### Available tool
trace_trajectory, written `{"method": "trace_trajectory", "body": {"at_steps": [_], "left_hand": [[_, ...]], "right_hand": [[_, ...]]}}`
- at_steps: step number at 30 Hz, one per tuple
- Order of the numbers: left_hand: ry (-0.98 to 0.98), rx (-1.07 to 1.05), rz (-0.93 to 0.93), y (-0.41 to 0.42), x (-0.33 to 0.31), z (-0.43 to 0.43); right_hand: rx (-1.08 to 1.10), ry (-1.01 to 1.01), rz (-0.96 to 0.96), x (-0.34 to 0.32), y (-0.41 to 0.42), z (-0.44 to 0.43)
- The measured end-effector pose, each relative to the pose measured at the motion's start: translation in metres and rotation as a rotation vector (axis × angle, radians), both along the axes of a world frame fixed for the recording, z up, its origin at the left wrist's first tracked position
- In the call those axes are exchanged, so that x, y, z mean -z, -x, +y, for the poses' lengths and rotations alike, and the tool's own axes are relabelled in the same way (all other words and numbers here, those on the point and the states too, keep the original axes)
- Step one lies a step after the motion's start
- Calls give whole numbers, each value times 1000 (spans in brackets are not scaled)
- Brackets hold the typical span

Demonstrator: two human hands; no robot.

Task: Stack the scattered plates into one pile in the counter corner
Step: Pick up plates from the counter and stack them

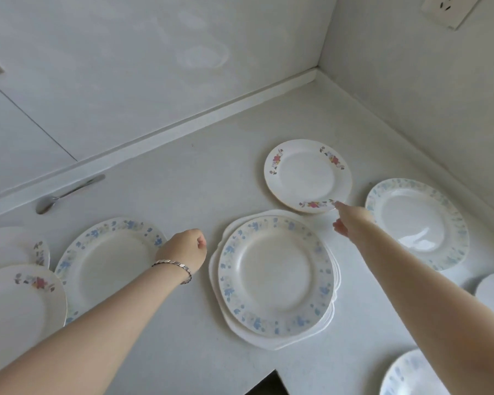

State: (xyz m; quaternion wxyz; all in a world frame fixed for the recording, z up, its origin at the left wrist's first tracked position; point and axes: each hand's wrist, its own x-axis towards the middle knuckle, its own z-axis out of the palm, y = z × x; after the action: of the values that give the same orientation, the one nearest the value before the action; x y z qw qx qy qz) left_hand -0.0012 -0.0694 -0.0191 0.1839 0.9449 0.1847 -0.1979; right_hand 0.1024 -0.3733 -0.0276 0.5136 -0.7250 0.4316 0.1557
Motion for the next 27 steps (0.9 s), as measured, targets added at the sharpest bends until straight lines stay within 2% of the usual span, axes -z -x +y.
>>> {"method": "trace_trajectory", "body": {"at_steps": [3, 5, 8, 12, 15, 22, 27], "left_hand": [[-26, -15, 1, -8, 2, 3], [-32, -25, 6, -10, 3, 5], [-37, -14, 23, -8, 4, 9], [-9, -15, 22, -1, 4, 16], [16, -41, 3, 10, 2, 21], [81, -55, -21, 48, -1, 26], [53, -9, -1, 79, 3, 31]], "right_hand": [[214, -364, 59, 12, -27, 11], [277, -466, 51, 17, -32, 17], [316, -484, -16, 21, -30, 19], [404, -480, -244, -3, -27, 17], [326, -438, -343, -32, -9, 10], [113, -486, -299, -49, 117, -16], [120, -577, -212, -28, 187, -5]]}}
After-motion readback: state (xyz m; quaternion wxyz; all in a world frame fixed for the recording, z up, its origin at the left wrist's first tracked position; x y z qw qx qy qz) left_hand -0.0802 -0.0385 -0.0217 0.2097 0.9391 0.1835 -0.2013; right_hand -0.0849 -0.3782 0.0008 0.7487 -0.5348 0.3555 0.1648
